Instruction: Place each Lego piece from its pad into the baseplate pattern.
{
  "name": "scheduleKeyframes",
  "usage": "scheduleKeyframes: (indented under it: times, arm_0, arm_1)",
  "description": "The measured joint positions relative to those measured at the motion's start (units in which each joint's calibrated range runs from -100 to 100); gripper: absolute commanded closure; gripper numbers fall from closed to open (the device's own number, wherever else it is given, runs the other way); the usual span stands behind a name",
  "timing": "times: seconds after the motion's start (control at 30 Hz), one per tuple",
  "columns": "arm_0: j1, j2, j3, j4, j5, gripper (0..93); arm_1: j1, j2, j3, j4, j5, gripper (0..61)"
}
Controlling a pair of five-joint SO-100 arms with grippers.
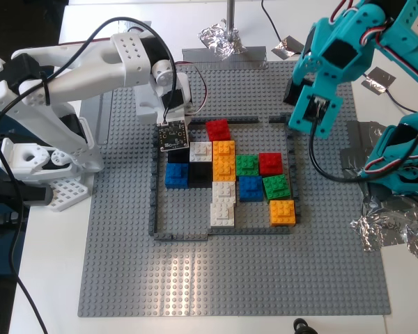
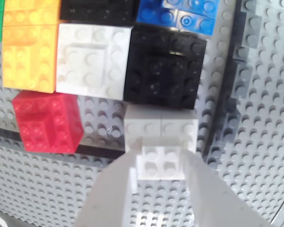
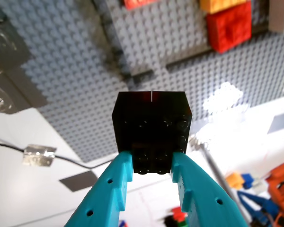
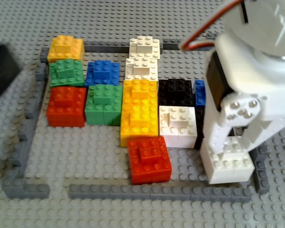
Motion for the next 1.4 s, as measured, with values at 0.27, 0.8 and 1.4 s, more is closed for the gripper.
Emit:
scheduleKeyframes:
  times: [0.27, 0.8, 1.4]
  arm_0:
    - [-12.13, 0.00, 2.73, -0.26, -2.46, 92.7]
    - [-30.11, 8.45, 1.17, -0.26, -12.59, 92.7]
    - [-35.00, 14.79, -4.88, -1.48, -16.98, 92.7]
  arm_1:
    - [0.09, -2.07, 4.93, -0.32, 0.00, 61.2]
    - [0.27, -5.61, 6.29, -1.45, 1.47, 38.7]
    - [-1.36, -16.93, 6.38, 6.52, 5.18, 37.2]
